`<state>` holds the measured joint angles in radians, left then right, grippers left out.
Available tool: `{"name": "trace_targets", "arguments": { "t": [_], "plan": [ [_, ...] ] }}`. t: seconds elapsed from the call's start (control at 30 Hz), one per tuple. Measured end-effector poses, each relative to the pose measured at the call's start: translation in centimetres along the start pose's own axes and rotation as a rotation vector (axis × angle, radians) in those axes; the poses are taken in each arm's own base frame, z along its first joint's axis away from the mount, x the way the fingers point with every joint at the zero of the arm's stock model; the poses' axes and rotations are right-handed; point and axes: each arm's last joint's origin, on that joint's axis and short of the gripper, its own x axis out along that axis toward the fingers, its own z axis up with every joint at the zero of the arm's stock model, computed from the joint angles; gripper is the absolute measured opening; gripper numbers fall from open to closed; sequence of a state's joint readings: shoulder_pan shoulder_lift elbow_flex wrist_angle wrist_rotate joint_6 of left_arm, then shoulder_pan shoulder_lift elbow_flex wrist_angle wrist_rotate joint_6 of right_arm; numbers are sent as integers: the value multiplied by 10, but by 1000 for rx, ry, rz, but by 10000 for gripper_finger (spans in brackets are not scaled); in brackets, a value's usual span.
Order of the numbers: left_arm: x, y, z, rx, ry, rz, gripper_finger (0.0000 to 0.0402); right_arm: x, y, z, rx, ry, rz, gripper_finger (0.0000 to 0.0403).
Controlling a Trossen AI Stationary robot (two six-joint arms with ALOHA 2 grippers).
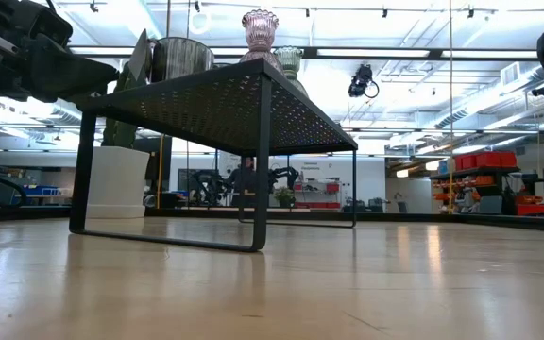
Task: Pick & Place candle stick holders
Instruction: Put the purple candle holder on the shelf
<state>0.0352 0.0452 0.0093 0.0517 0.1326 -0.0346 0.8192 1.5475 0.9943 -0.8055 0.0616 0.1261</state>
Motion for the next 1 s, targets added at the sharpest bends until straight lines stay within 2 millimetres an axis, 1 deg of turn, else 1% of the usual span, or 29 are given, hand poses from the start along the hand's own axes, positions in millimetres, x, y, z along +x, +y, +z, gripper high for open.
{"name": "trace_targets", "arguments": {
  "t": [0.4, 1.0],
  "plan": [
    [0, 0, 0, 0, 0, 0, 34, 0, 0, 0, 0, 0, 0, 288],
    [0, 0, 0, 0, 0, 0, 34, 0, 0, 0, -1, 0, 0, 239]
  ]
}}
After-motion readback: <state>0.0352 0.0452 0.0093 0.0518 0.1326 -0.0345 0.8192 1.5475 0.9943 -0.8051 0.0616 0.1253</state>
